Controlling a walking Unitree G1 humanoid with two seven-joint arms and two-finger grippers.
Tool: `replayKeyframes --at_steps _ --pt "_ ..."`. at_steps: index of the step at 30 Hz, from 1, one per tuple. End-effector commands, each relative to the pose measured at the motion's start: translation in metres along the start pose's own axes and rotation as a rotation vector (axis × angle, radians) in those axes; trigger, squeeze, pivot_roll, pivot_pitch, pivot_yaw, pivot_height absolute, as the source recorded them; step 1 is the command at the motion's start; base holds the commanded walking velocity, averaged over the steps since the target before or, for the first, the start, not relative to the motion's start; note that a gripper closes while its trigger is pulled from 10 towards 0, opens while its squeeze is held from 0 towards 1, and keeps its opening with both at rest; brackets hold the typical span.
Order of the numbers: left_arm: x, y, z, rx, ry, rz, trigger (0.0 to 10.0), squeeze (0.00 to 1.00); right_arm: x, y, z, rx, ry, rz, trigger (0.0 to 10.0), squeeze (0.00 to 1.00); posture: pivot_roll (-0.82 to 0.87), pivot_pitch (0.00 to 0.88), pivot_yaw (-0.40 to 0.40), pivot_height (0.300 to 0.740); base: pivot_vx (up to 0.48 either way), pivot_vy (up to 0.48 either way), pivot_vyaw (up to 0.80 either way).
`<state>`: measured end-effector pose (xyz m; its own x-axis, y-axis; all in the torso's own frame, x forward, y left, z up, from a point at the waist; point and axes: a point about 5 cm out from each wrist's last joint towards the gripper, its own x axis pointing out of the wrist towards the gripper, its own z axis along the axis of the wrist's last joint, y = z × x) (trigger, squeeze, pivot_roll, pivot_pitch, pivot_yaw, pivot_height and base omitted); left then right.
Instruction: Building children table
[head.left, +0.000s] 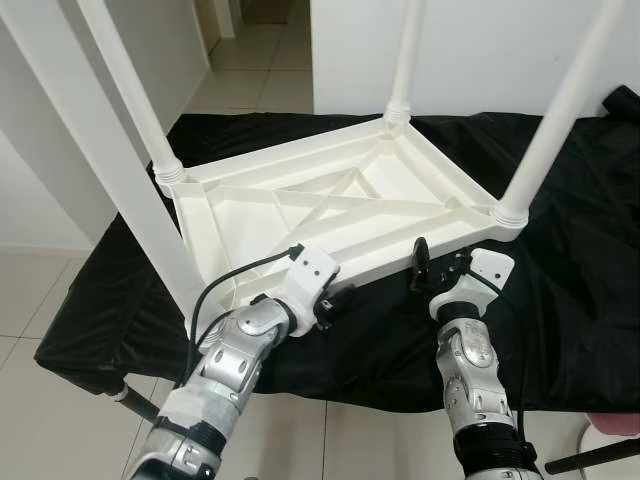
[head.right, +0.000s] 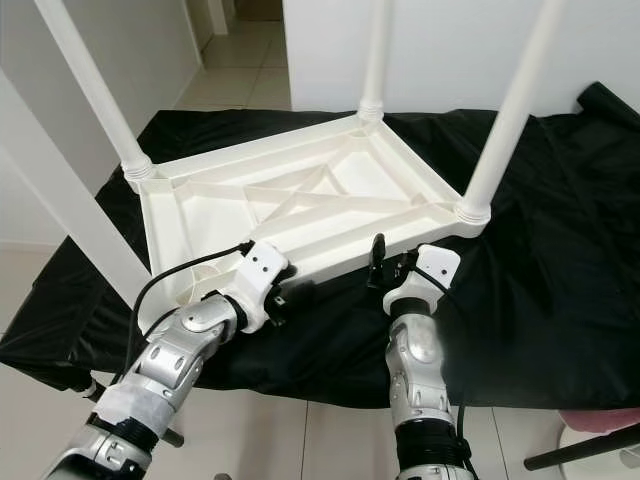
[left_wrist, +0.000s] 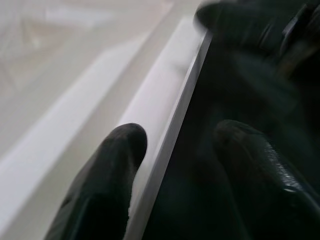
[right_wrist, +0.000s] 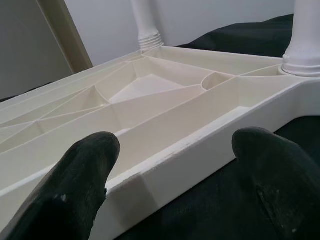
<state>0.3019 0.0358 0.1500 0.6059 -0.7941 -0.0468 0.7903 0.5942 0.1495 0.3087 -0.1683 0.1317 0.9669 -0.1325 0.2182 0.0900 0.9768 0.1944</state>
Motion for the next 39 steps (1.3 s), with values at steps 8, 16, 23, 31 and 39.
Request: replayKeyframes --at_steps 8,16,23,31,39 --pt "-0.024 0.001 0.021 0.045 -0.124 0.038 10.0 0.00 -0.003 0.005 -0.005 -0.050 0.014 0.040 10.0 0.00 0.02 0.059 0.082 0.740 0.000 0.000 0.00" --pt "-0.058 -0.008 0.024 0.035 -0.146 0.022 10.0 0.00 0.001 0.009 -0.005 -0.051 0.018 0.064 10.0 0.00 0.04 0.048 0.048 0.740 0.000 0.000 0.00" --pt "-0.090 -0.017 0.020 0.023 -0.068 -0.024 10.0 0.00 0.007 0.017 -0.008 -0.046 0.033 0.113 10.0 0.00 0.08 0.040 0.008 0.740 0.000 0.000 0.00" --pt "-0.128 -0.021 0.019 0.050 0.040 -0.073 10.0 0.00 0.014 0.028 -0.010 -0.037 0.044 0.158 10.0 0.00 0.13 0.028 -0.026 0.740 0.000 0.000 0.00" --pt "-0.178 -0.004 0.013 0.108 0.279 -0.039 10.0 0.00 0.020 0.040 -0.010 -0.016 0.043 0.194 10.0 0.00 0.16 0.018 -0.044 0.740 0.000 0.000 0.00"
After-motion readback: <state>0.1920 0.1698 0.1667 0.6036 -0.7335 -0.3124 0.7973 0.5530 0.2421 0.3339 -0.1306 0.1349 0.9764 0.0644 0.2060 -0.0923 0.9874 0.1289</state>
